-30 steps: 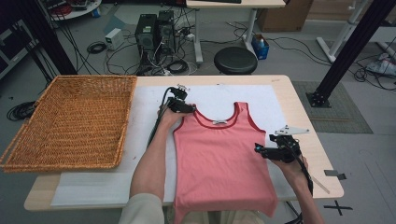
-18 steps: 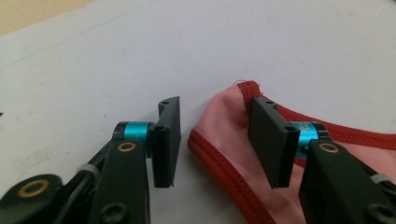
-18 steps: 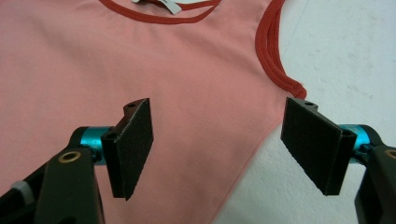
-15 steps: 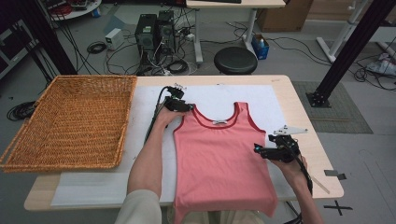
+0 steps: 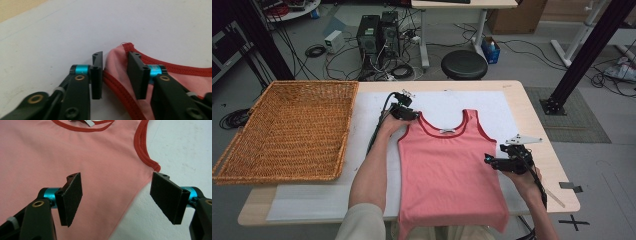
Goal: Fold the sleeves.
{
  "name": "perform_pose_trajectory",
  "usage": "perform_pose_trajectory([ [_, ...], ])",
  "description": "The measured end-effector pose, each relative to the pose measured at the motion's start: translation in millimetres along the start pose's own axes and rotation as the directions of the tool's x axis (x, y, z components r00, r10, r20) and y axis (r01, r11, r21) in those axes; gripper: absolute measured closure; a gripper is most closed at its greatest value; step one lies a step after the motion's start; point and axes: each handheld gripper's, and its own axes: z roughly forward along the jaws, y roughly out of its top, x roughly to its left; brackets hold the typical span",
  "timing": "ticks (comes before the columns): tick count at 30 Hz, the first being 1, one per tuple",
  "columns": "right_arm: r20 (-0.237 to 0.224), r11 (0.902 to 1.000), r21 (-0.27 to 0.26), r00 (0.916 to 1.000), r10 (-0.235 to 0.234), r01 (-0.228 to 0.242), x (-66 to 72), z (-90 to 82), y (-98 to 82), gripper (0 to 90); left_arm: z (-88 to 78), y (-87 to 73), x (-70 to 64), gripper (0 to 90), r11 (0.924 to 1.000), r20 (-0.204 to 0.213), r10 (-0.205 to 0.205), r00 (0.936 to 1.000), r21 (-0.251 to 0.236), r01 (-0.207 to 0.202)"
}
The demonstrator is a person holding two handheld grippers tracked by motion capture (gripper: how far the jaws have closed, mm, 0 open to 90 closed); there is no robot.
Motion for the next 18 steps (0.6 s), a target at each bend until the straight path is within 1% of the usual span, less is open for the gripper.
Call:
perform_pose_trajectory([
  [2,-0.002,1.0,0.002,1.0,-0.004,0.004,0.8,0.7,-0.1,25.8,0.1,0.7,-1.7,74.7,1.0,0.008,-0.002,1.0,0.004,0.002],
  [5,-0.002,1.0,0.005,1.0,-0.008,0.008,1.1,1.0,-0.3,26.1,-0.4,2.0,-3.5,81.4,0.9999,0.003,-0.011,0.9999,0.005,0.011],
  [7,-0.001,1.0,0.004,1.0,-0.004,0.004,0.6,0.3,-0.8,26.2,-1.9,3.0,-4.3,82.7,0.9999,-0.001,-0.012,0.9999,0.004,0.012],
  [9,-0.001,1.0,0.003,1.0,-0.001,0.001,-0.5,-0.7,-1.4,26.2,-5.2,4.8,-6.1,82.9,1.0,0.002,-0.004,1.0,-0.007,0.004],
  [12,0.003,1.0,0.001,1.0,0.001,-0.001,-1.8,-1.9,-2.4,26.3,-15.3,9.2,-10.9,82.9,0.9989,0.019,0.002,0.9998,-0.047,-0.001],
  [15,0.001,1.0,-0.002,1.0,0.006,-0.006,-2.4,-2.7,-3.1,26.4,-30.2,12.9,-19.2,82.8,0.9965,0.029,0.034,0.999,-0.078,-0.031],
  [16,0.002,1.0,-0.008,1.0,0.001,-0.001,-3.1,-2.5,-3.3,26.4,-33.9,13.3,-21.3,82.8,0.9955,0.035,0.038,0.9987,-0.088,-0.035],
  [18,0.001,1.0,-0.006,1.0,0.007,-0.007,-3.7,-2.6,-3.6,26.4,-44.6,13.1,-27.5,82.8,0.9927,0.045,0.055,0.9975,-0.11,-0.05],
])
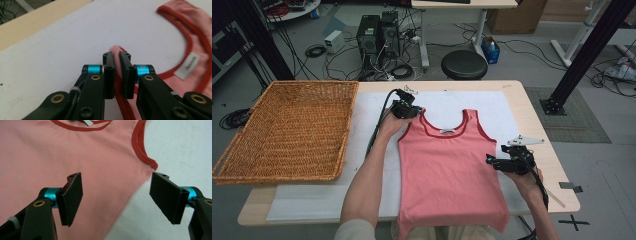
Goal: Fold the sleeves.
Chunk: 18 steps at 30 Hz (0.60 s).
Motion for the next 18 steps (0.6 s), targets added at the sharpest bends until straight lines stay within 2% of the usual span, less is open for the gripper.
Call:
perform_pose_trajectory([
  [3,-0.002,1.0,-0.006,1.0,-0.002,0.002,-0.9,0.8,0.0,26.5,-14.4,-1.8,-11.8,82.8,0.9995,0.022,0.016,0.9996,-0.028,-0.015],
  [9,-0.008,0.9999,-0.011,0.9999,-0.011,0.011,2.8,1.2,1.5,26.5,-37.8,-14.1,-43.8,82.7,0.9954,0.033,0.074,0.9967,-0.064,-0.071],
  [12,-0.014,0.9998,-0.01,0.9998,-0.017,0.017,6.3,1.7,1.6,26.6,-50.3,-24.0,-57.7,82.7,0.9926,0.046,0.066,0.9967,-0.105,-0.061],
  [16,-0.02,0.9996,-0.007,0.9994,-0.027,0.027,9.6,2.7,1.5,26.7,-63.4,-43.0,-75.4,82.7,0.9904,0.031,0.085,0.9959,-0.112,-0.081],
  [18,-0.023,0.9997,-0.006,0.9994,-0.026,0.026,11.2,2.9,2.2,26.7,-68.8,-53.8,-83.1,82.7,0.9901,0.04,0.068,0.9969,-0.126,-0.062],
])
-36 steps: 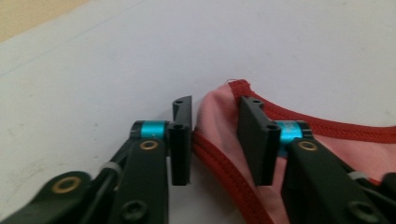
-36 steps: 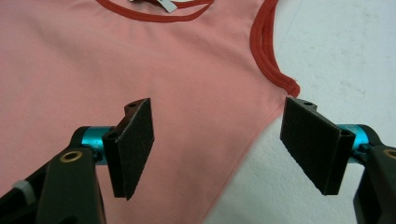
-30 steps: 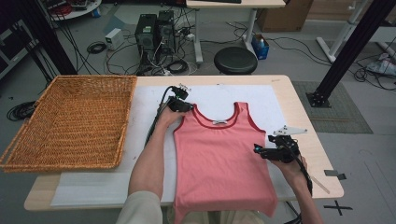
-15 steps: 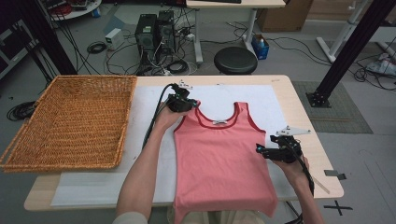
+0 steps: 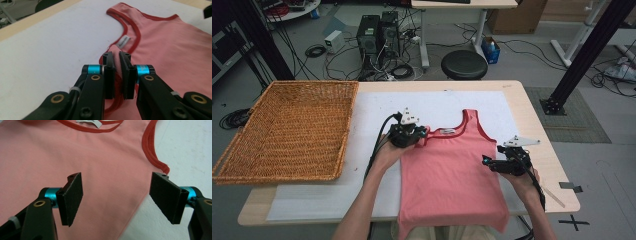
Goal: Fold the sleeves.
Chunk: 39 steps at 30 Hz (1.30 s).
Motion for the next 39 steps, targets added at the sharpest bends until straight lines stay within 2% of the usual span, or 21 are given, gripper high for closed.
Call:
perform_pose_trajectory([
  [2,-0.002,1.0,-0.005,1.0,-0.006,0.006,1.1,0.3,0.9,26.8,-5.5,-9.4,-8.4,82.7,0.9996,0.005,-0.02,0.9998,-0.017,0.021],
  [4,-0.004,1.0,-0.005,1.0,-0.005,0.005,2.5,0.1,1.5,26.8,-9.3,-18.2,-16.7,82.7,0.9999,-0.004,-0.012,0.9999,-0.01,0.012],
  [7,-0.006,1.0,-0.004,0.9999,-0.008,0.008,3.3,-0.2,2.1,26.8,-11.5,-30.4,-26.8,82.4,0.9997,0.007,-0.026,0.9996,-0.002,0.026],
  [9,-0.007,0.9999,-0.005,0.9999,-0.013,0.013,3.6,-0.4,2.6,26.8,-13.1,-36.5,-33.5,82.3,0.9994,0.016,-0.035,0.9993,-0.004,0.035],
  [13,-0.007,0.9999,-0.007,0.9999,-0.012,0.012,4.6,-1.7,2.8,26.8,-14.6,-45.3,-46.7,81.7,0.9998,0.024,-0.018,0.9996,0.008,0.017],
  [16,-0.007,0.9999,-0.007,0.9999,-0.015,0.015,5.2,-2.2,2.7,26.8,-14.7,-53.1,-52.1,80.9,0.9992,0.038,-0.034,0.9987,0.024,0.033],
  [19,-0.009,0.9998,-0.007,0.9998,-0.016,0.016,5.8,-2.6,2.3,26.8,-16.3,-59.9,-56.8,77.5,0.9981,0.069,-0.049,0.9964,0.041,0.046],
  [22,-0.009,0.9999,-0.004,0.9998,-0.016,0.016,5.6,-3.1,2.1,26.8,-20.5,-64.6,-61.8,73.4,0.9973,0.11,-0.025,0.9936,0.072,0.017],
  [24,-0.009,0.9999,-0.005,0.9998,-0.015,0.015,5.5,-3.6,2.0,26.8,-25.1,-65.7,-63.7,68.4,0.9969,0.129,-0.017,0.9915,0.079,0.007],
  [30,-0.013,0.9999,-0.005,0.9998,-0.016,0.016,6.6,-3.1,2.6,26.8,-39.8,-57.5,-62.4,62.3,0.9999,0.138,-0.013,0.9903,0.008,0.012],
  [32,-0.016,0.9998,-0.005,0.9997,-0.019,0.019,7.0,-2.6,3.2,26.8,-38.0,-53.9,-61.6,62.2,0.9998,0.139,0.016,0.9902,0.008,-0.018],
  [35,-0.017,0.9996,-0.013,0.9995,-0.027,0.027,7.8,-1.9,4.4,26.8,-30.7,-46.8,-61.2,61.6,0.9995,0.148,0.03,0.9885,0.008,-0.031],
  [37,-0.017,0.9995,-0.012,0.9995,-0.028,0.028,8.2,-2.1,4.7,26.8,-24.0,-43.0,-59.8,61.6,0.9997,0.159,0.023,0.987,0.008,-0.025],
  [39,-0.018,0.9998,-0.009,0.9996,-0.02,0.02,8.7,-2.7,4.4,26.8,-16.2,-41.5,-58.0,61.6,0.9992,0.167,0.015,0.9858,0.036,-0.021],
])
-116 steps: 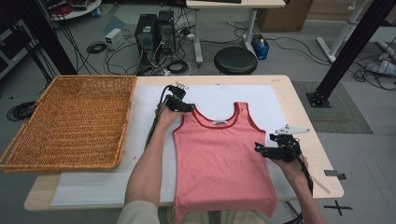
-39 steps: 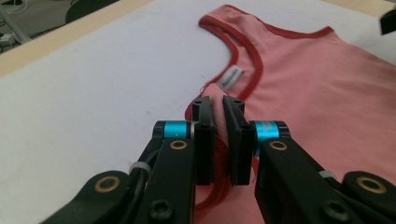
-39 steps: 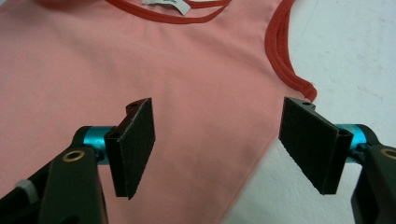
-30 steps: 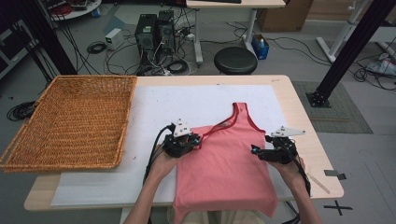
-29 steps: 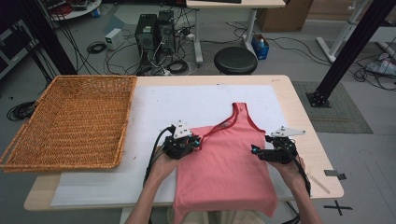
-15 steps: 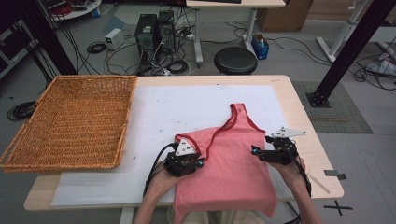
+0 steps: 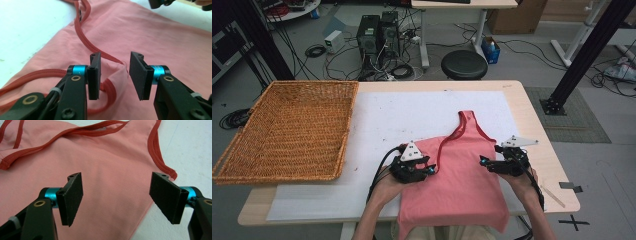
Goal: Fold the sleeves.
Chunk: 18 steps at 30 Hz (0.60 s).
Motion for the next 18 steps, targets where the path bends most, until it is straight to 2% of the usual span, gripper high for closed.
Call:
perform_pose_trajectory([
  [2,-0.001,1.0,-0.001,1.0,-0.003,0.003,-0.6,-0.3,-0.9,26.8,5.8,-1.4,1.5,62.4,0.9992,-0.004,-0.005,1.0,0.04,0.005],
  [4,-0.001,1.0,0.002,1.0,0.001,-0.001,-0.4,-0.9,-1.9,26.8,7.6,-5.4,-0.4,64.9,0.9977,0.013,0.0,0.9999,0.067,-0.001],
  [6,0.001,1.0,0.003,1.0,0.0,0.0,-1.4,-1.4,-3.0,26.8,6.8,-10.7,-4.1,68.9,0.9973,0.032,0.011,0.9994,0.073,-0.013],
  [10,0.0,1.0,0.001,1.0,0.009,-0.009,-2.7,-1.5,-2.4,26.9,5.7,-18.7,-12.5,75.8,0.9963,0.042,0.03,0.9987,0.079,-0.033],
  [12,-0.003,1.0,-0.004,1.0,0.002,-0.002,-2.3,-1.4,-1.0,26.8,4.1,-20.5,-16.4,75.9,0.9959,0.042,0.044,0.9981,0.078,-0.047],
  [15,-0.004,1.0,-0.003,1.0,0.002,-0.002,-1.2,-1.6,0.6,26.9,3.1,-25.1,-20.0,75.7,0.9963,0.045,0.041,0.9981,0.074,-0.044],
  [18,-0.009,1.0,-0.003,1.0,0.002,-0.002,-1.5,-0.7,1.6,27.9,3.5,-28.9,-18.9,70.4,0.9955,0.055,0.031,0.998,0.088,-0.036],
])
